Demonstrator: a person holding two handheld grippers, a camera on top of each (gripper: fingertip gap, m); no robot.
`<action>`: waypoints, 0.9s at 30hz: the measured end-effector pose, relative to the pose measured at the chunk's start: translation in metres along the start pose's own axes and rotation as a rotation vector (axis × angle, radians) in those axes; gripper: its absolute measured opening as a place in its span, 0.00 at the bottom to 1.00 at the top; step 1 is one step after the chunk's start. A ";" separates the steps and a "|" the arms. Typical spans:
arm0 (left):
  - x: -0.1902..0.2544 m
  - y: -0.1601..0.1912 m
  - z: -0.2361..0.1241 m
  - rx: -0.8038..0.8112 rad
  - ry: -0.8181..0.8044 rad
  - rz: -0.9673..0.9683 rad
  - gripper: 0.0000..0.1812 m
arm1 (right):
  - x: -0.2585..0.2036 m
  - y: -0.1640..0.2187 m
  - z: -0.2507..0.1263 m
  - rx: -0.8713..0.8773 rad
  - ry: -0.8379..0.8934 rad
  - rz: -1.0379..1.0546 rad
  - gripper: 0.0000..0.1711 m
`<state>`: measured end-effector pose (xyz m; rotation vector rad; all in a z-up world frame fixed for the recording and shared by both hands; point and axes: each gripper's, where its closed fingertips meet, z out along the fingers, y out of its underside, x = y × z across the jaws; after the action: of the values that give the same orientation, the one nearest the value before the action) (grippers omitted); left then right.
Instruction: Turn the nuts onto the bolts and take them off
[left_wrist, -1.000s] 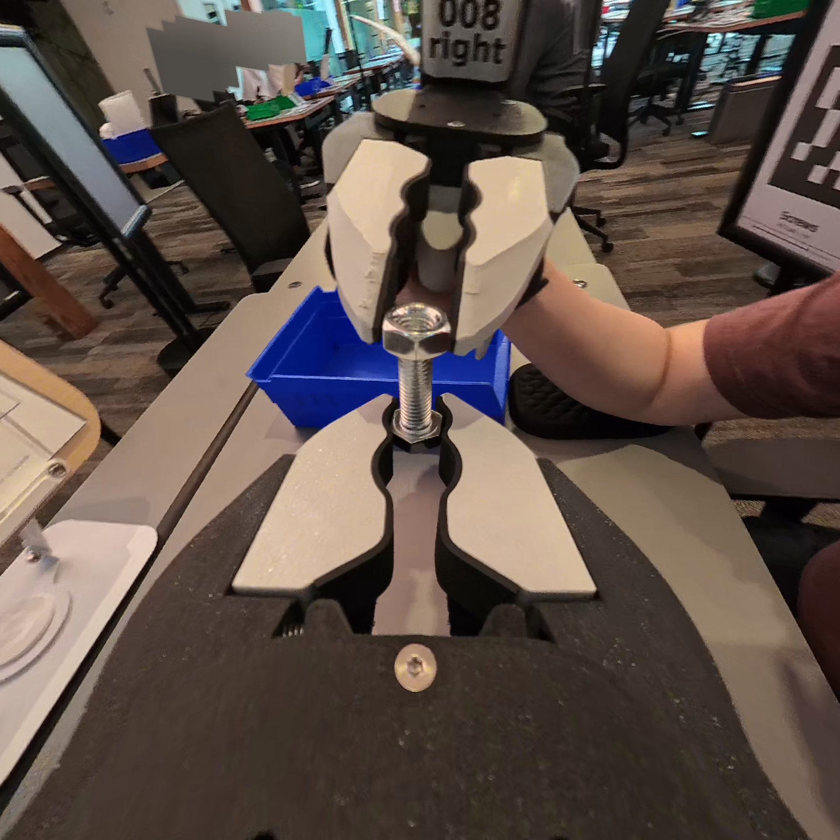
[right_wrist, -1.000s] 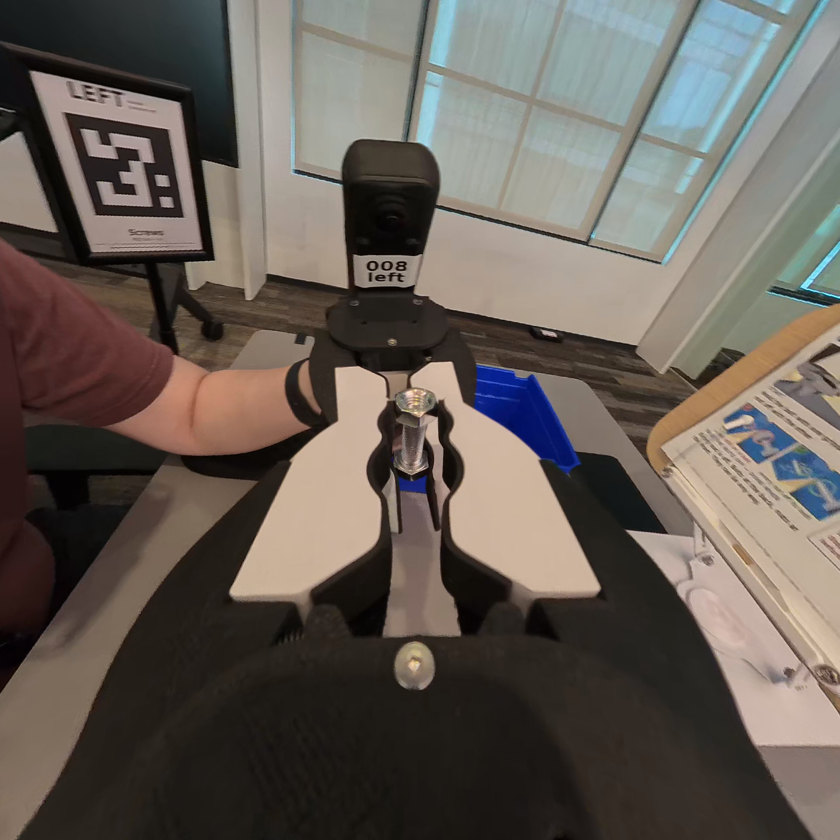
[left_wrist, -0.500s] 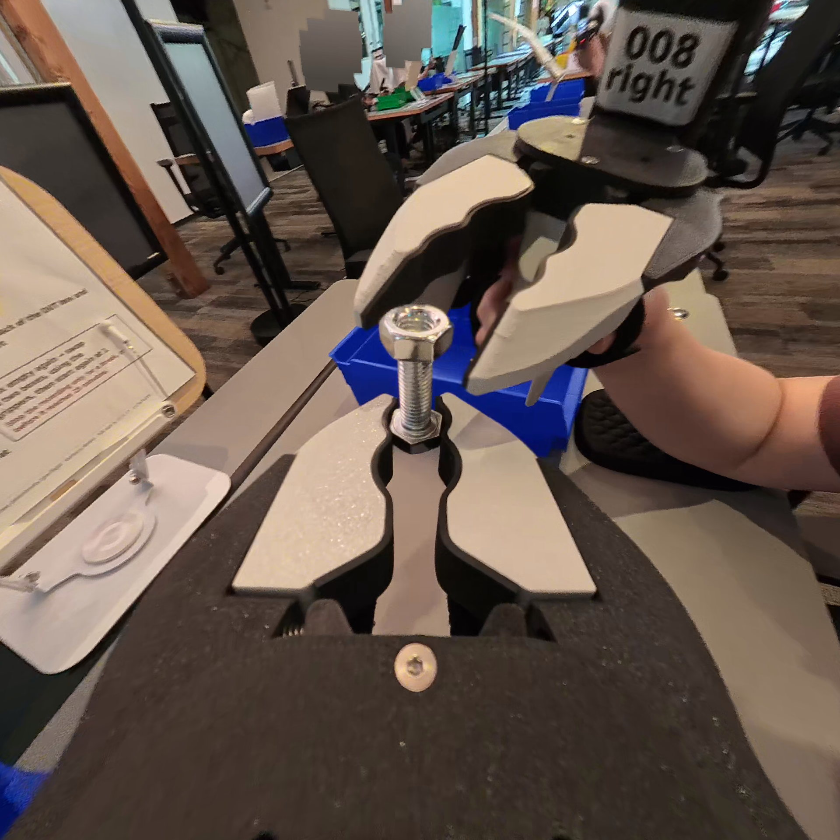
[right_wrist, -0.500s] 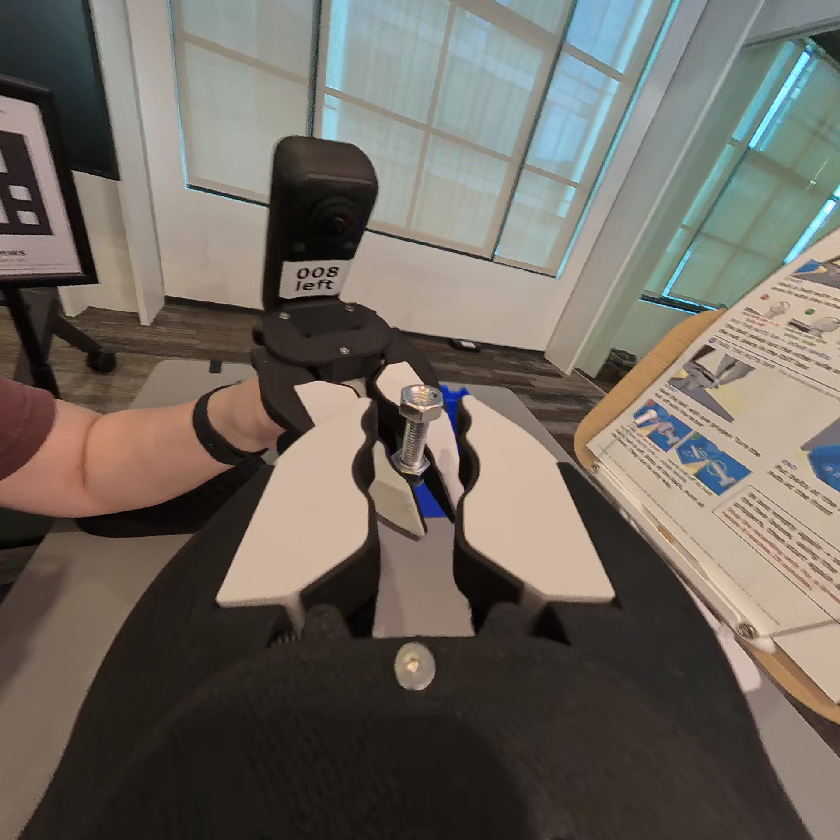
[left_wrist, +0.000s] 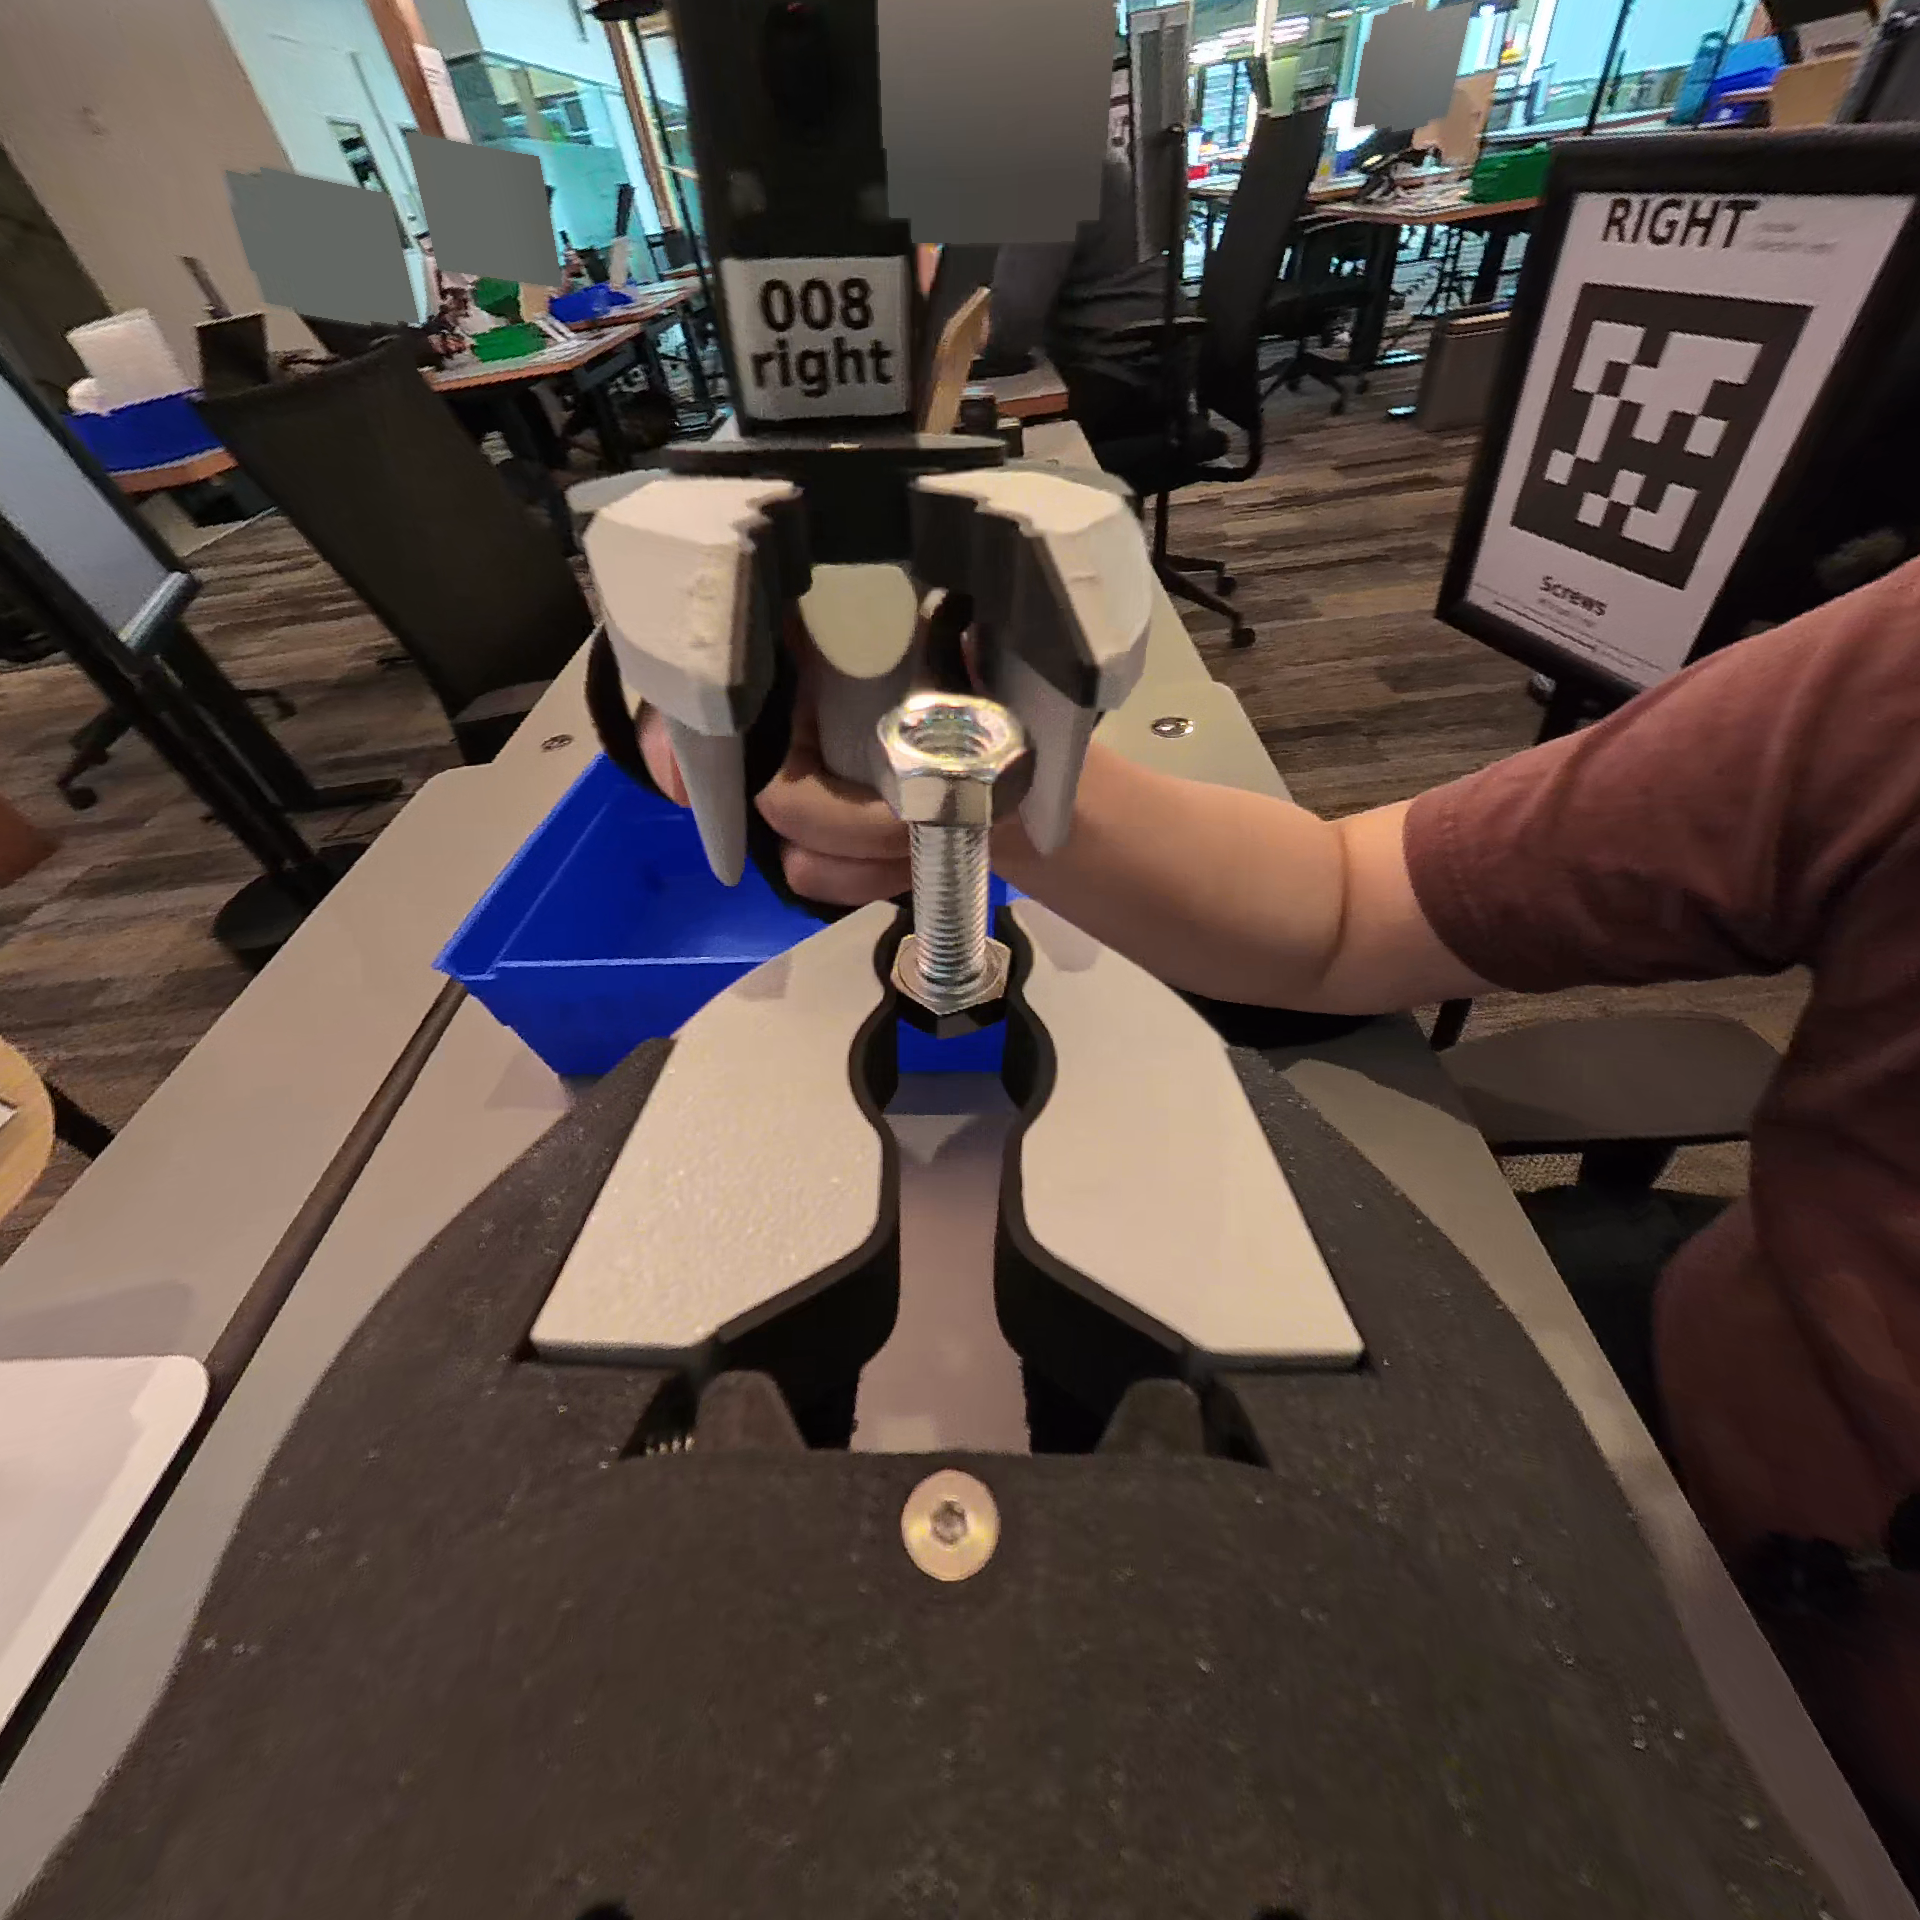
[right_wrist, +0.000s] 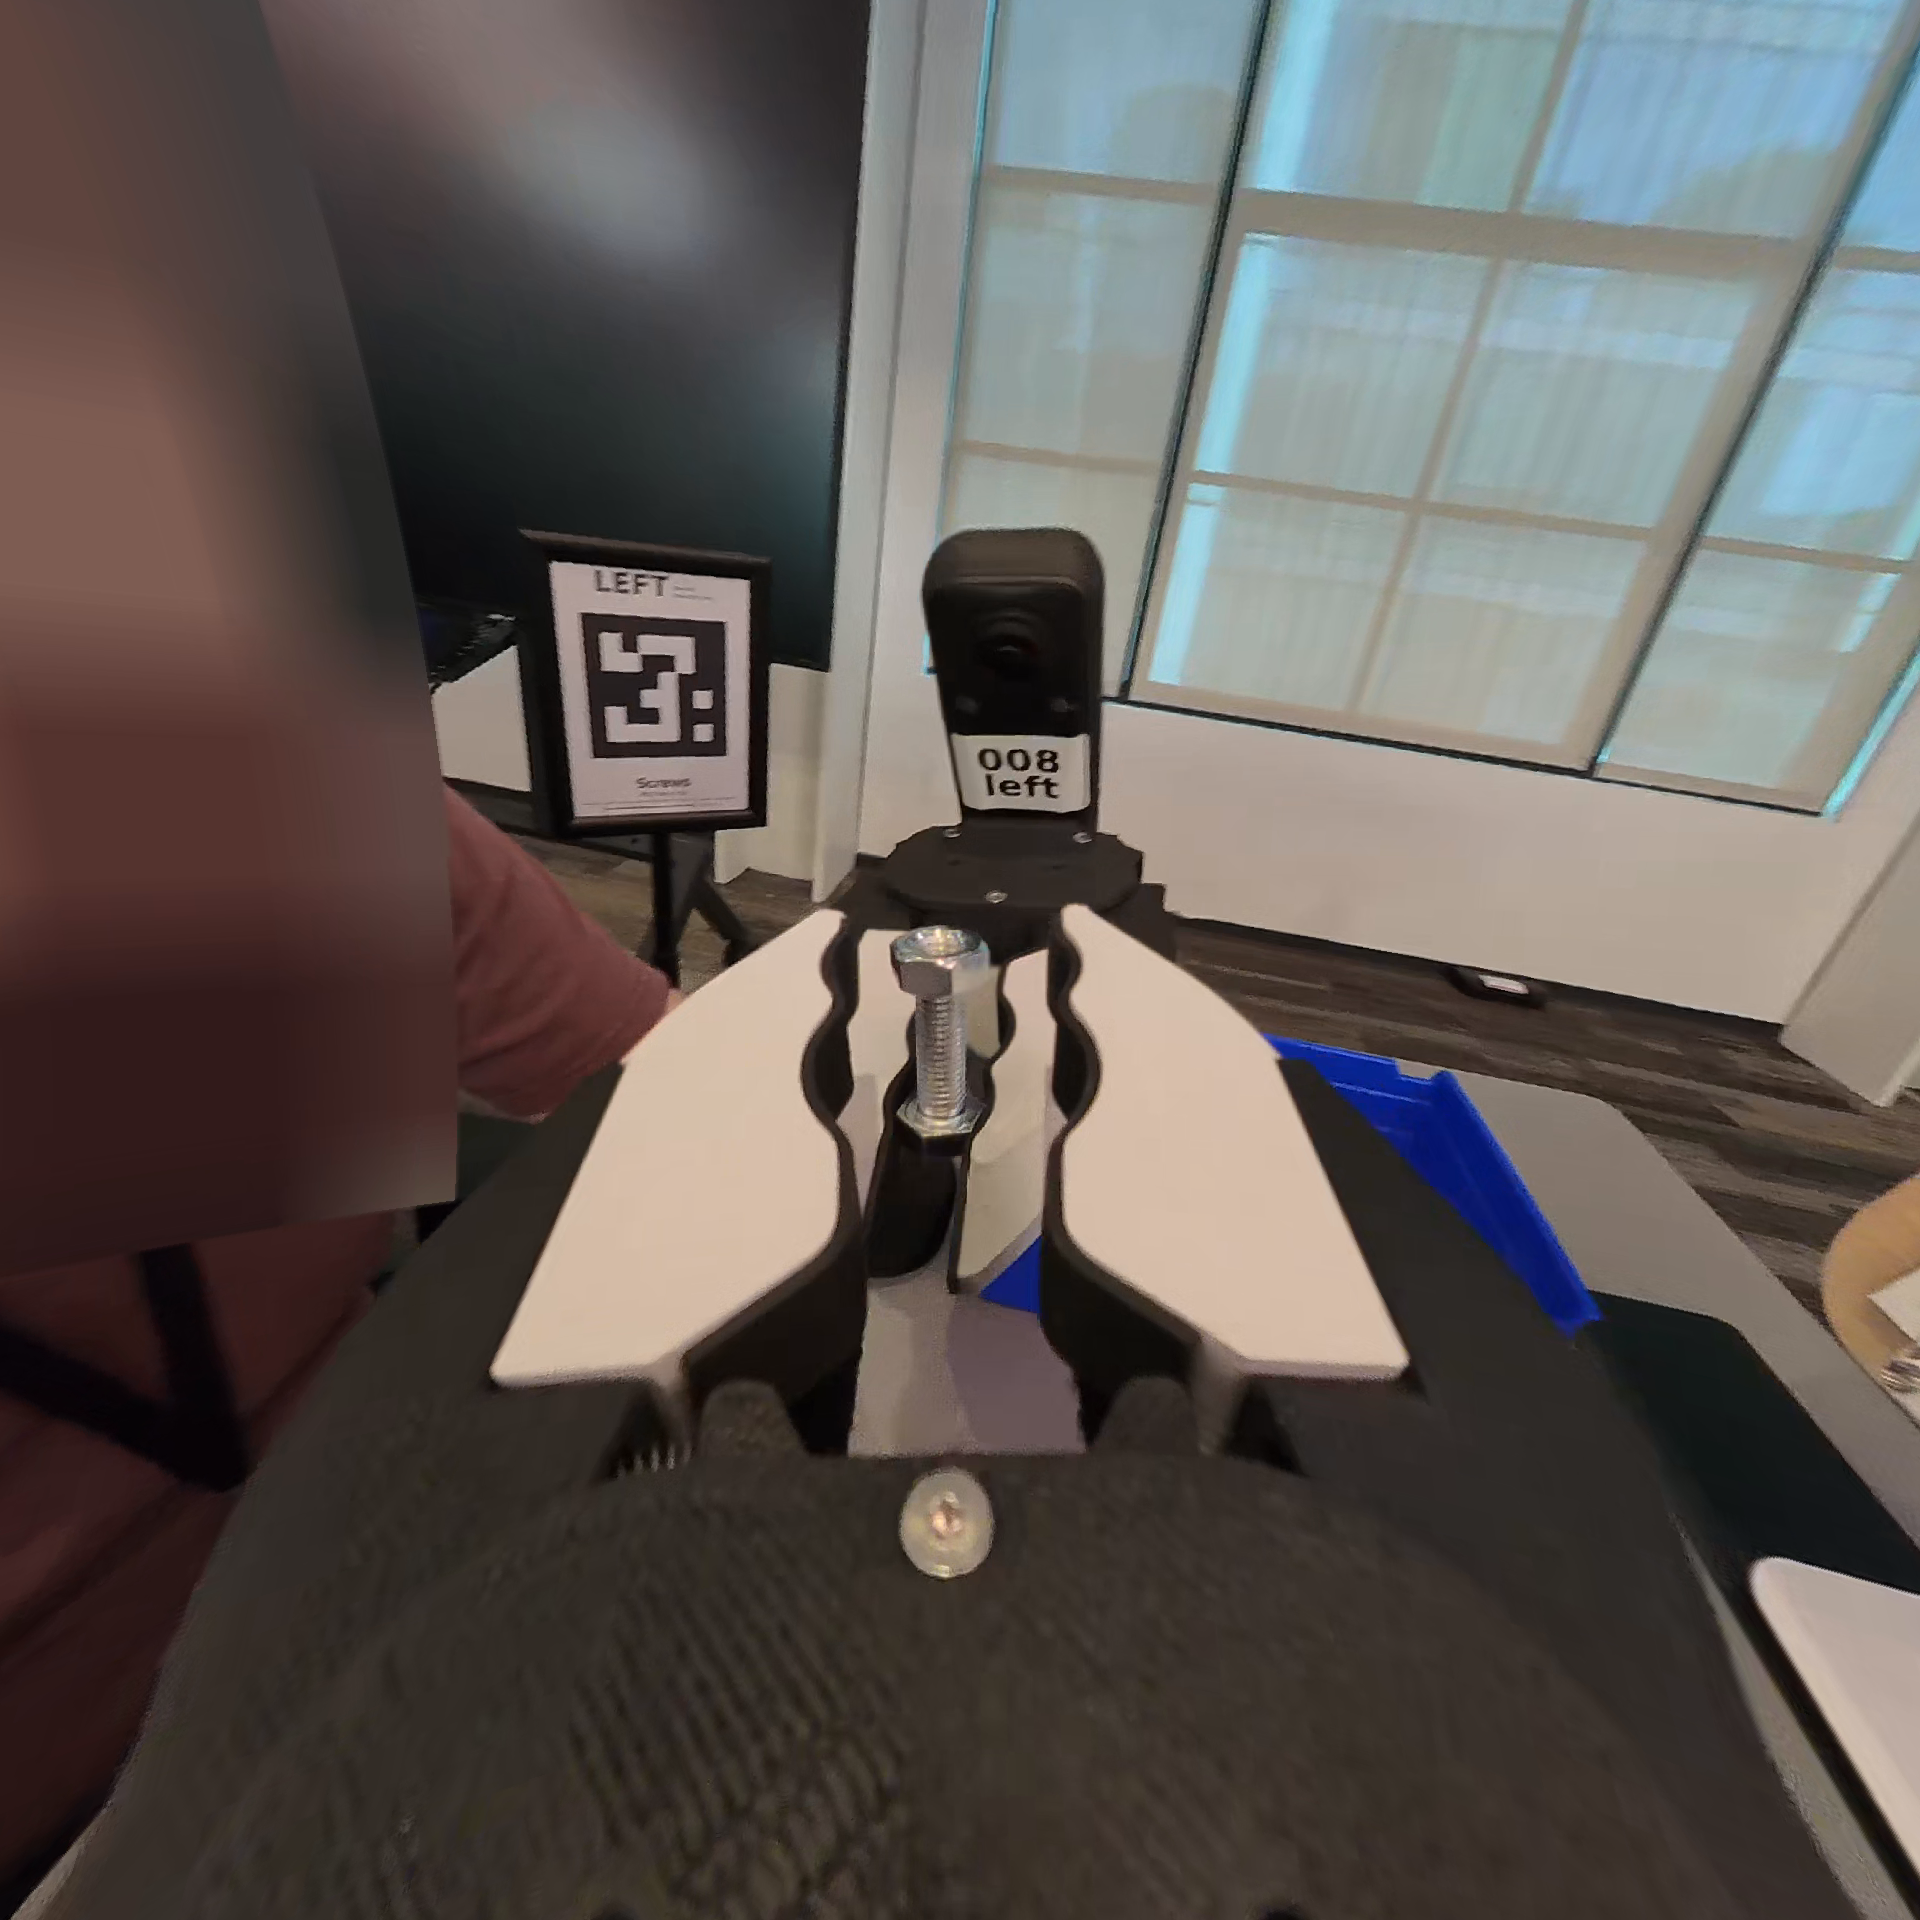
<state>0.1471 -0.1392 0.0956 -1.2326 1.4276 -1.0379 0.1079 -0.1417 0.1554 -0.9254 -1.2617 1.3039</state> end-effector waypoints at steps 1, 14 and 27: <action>0.002 0.000 0.001 -0.004 0.008 0.006 0.08 | -0.002 0.002 0.000 -0.013 -0.019 0.004 0.20; -0.015 0.002 0.001 -0.026 -0.119 0.007 0.08 | 0.012 0.006 0.002 -0.028 0.083 -0.026 0.11; -0.063 0.009 -0.019 -0.085 -0.468 -0.025 0.08 | 0.052 0.010 0.009 -0.035 0.512 -0.119 0.11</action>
<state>0.1292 -0.0750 0.0985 -1.4445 1.1008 -0.6501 0.0898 -0.0916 0.1539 -1.1053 -0.9223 0.8764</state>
